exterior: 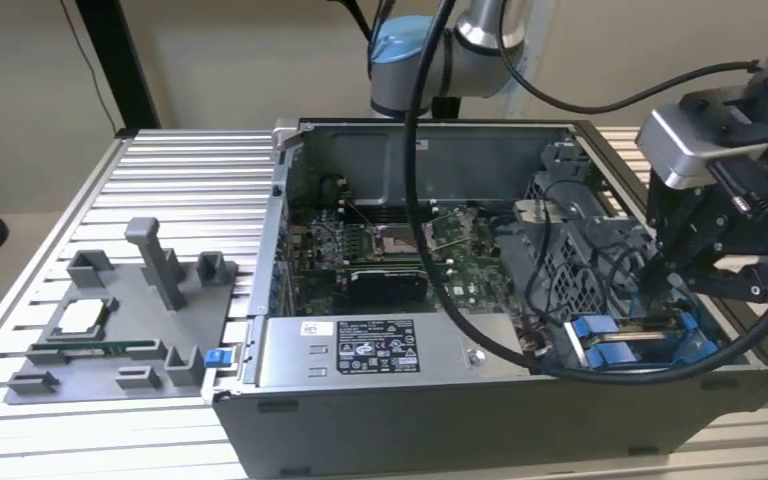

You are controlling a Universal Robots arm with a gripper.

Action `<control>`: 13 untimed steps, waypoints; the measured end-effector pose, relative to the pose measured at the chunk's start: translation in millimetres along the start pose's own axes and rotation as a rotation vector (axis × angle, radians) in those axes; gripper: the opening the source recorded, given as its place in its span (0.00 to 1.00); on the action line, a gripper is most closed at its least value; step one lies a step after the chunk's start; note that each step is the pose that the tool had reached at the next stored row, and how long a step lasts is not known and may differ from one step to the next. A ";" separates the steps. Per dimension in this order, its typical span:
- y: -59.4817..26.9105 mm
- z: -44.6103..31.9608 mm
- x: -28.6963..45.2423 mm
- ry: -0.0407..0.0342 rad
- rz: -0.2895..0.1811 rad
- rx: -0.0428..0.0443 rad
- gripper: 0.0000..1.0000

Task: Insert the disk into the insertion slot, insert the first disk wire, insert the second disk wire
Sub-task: 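Insert the second disk wire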

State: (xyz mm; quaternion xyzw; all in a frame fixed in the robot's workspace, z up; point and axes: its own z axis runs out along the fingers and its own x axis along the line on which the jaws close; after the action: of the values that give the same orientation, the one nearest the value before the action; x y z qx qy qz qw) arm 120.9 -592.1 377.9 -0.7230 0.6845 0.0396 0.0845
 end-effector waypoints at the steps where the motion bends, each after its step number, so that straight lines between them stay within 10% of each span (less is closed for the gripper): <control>1: 1.2 0.9 0.1 0.0012 0.000 0.0068 0.00; 13: 0.9 22.0 3.7 0.0075 0.007 0.0113 0.00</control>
State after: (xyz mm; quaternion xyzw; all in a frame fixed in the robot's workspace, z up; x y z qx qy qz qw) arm 121.6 -592.0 355.6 -0.7201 0.6877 0.0333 0.0859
